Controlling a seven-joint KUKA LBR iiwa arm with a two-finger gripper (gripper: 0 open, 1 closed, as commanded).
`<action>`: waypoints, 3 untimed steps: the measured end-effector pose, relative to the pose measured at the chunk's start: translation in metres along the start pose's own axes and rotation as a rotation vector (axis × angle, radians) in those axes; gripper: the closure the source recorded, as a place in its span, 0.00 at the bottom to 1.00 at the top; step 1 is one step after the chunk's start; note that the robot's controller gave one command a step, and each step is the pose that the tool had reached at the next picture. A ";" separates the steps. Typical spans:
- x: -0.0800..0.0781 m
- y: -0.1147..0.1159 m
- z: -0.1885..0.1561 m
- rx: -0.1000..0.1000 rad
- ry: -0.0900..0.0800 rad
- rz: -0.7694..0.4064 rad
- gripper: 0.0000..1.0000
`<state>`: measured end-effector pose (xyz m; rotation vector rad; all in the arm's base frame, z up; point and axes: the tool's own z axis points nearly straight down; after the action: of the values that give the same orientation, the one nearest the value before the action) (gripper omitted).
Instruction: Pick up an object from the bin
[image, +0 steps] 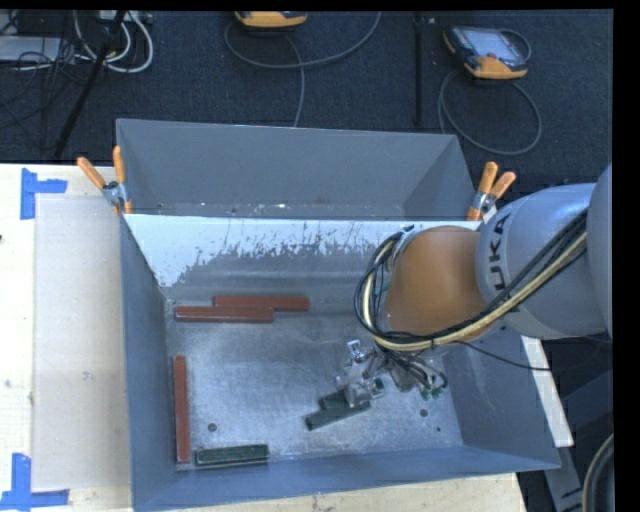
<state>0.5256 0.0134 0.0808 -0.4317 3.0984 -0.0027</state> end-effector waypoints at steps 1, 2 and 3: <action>-0.002 0.001 0.003 0.000 -0.012 0.000 0.00; 0.006 0.000 0.001 -0.002 0.028 -0.001 1.00; 0.006 0.000 0.001 -0.002 0.028 -0.001 1.00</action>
Offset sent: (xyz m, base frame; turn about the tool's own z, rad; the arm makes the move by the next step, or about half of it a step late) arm 0.0000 0.0000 0.0000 0.0000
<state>0.5202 0.0117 0.0799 -0.4367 3.1264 -0.0056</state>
